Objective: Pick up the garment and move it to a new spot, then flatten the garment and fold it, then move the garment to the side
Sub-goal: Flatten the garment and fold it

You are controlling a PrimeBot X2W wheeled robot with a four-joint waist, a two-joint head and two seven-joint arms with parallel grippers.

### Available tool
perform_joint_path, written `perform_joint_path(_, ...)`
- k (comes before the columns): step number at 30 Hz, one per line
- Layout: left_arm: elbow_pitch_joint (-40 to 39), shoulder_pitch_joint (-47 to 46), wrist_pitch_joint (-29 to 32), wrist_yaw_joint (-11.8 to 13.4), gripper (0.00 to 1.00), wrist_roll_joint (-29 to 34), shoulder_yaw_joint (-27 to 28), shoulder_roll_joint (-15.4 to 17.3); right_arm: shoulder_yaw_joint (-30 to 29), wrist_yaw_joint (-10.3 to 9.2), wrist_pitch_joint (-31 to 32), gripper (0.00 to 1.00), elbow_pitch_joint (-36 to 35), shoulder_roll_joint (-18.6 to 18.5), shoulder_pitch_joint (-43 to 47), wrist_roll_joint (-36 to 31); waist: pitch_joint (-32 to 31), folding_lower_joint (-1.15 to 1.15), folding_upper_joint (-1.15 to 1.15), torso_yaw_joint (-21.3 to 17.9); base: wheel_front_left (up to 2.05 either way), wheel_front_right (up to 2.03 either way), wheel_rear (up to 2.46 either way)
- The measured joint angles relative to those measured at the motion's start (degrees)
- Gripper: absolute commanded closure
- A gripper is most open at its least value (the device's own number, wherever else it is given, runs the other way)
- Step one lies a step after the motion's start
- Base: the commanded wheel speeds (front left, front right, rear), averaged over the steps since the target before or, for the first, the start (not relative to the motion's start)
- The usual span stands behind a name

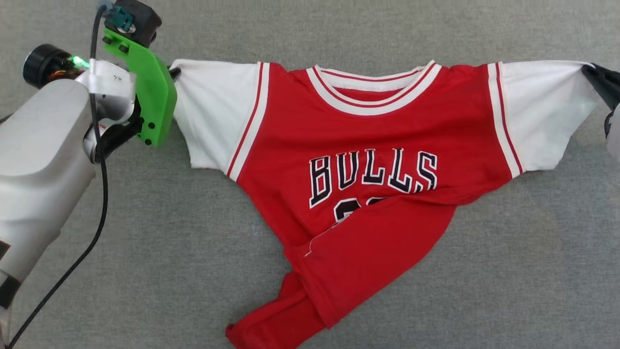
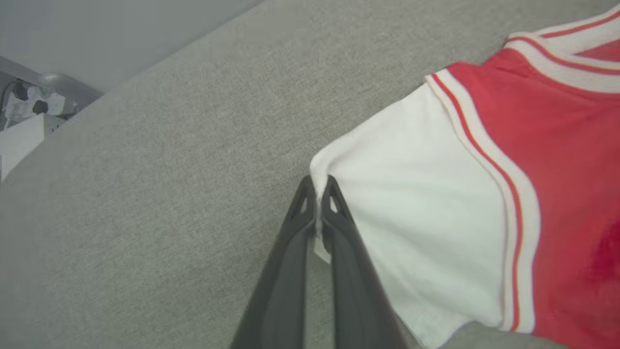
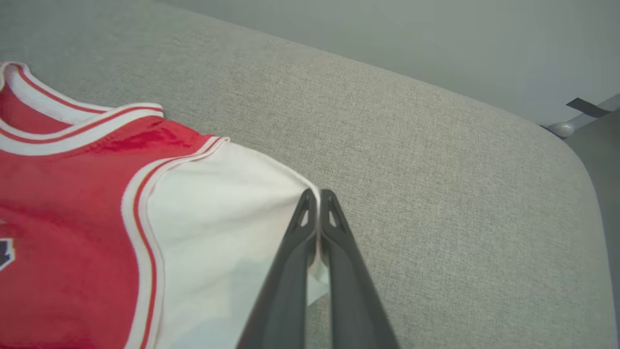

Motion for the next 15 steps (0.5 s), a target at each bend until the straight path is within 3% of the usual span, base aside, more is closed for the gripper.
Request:
perform_joint_path(6, -4.91, -0.79, -7.99, 0.03, 1.0, 1.86, 0.59, 2.4, -1.76, 0.0, -2.9, 1.0, -1.49, -1.67, -0.01, 0.12, -3.8, 0.0, 0.0, 1.15, 0.0, 0.0, 0.0)
perform_joint_path(15, -13.46, -5.32, -12.47, 2.66, 1.0, 3.69, 4.15, 5.47, -4.97, 0.0, -4.99, 1.0, -5.14, -2.54, -2.56, -1.51, -8.62, -0.01, 0.0, 2.46, 0.0, 0.0, 0.0)
